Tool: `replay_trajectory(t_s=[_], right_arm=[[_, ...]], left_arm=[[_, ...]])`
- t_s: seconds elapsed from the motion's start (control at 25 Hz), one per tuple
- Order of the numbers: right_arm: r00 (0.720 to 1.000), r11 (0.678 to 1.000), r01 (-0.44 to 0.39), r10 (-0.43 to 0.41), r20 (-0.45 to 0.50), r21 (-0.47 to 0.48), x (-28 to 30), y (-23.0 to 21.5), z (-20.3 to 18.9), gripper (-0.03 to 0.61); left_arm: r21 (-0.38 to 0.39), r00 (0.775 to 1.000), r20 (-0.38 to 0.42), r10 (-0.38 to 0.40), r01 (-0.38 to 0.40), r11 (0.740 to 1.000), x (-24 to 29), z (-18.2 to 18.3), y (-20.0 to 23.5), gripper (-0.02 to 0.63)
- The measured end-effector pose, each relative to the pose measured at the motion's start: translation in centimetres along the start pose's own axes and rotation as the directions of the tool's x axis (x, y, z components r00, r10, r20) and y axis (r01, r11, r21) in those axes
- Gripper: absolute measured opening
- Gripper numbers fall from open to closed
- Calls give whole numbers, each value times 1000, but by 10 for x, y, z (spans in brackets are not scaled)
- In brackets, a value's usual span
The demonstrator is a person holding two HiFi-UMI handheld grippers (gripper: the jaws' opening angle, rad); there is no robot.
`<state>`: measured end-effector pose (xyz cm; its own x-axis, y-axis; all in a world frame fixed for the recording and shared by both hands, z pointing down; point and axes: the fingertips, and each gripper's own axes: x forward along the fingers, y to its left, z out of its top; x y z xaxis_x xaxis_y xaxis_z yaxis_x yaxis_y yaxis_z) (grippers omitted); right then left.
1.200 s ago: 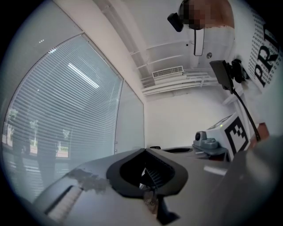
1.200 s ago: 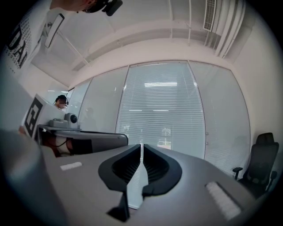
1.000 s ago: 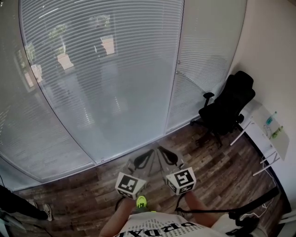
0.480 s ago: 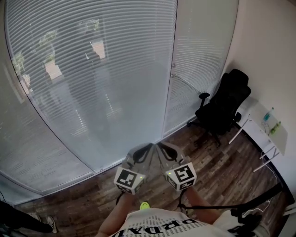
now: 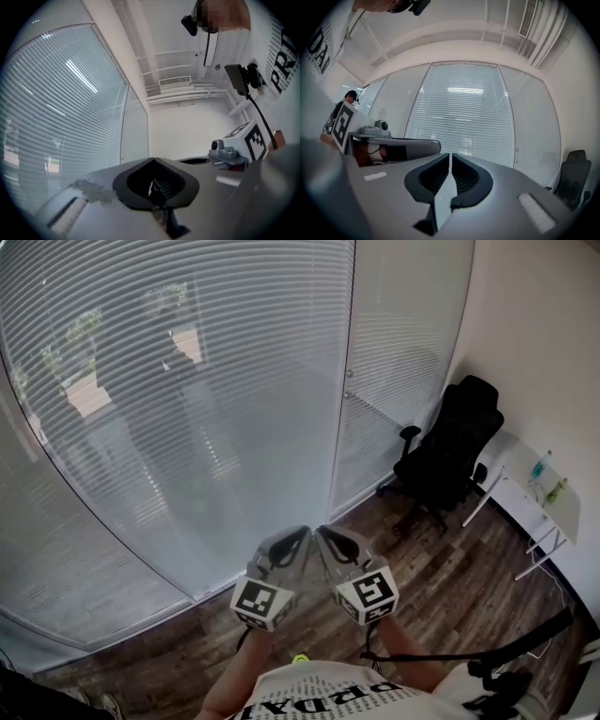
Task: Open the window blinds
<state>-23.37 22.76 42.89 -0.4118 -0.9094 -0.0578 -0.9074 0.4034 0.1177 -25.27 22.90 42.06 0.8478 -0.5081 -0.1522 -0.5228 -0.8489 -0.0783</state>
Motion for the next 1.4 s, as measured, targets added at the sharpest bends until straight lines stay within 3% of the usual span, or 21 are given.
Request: replay_trajectory(t_s=[0.32,0.6,0.8,1.4], right_arm=[[1000,1000,-1,1,-13,-4,18,-3,-4,26],[1000,1000,0,0,-13,9,41,-37,-10,26],[1000,999,-30,30,0,19,54,-99,-15,26],[995,995,-95,93,42,34,94,-214,-14,26]], left_arm=[[-23,1000,0,1,-1,1000,6,-4,13,-5],[-22,1000,-22,14,-15,1000,37,-16,33,-5],[-24,999,-35,40,-41,999,101,-22,35,-5],[4,991,-26,131,-131,991,215,-30,64,-5]])
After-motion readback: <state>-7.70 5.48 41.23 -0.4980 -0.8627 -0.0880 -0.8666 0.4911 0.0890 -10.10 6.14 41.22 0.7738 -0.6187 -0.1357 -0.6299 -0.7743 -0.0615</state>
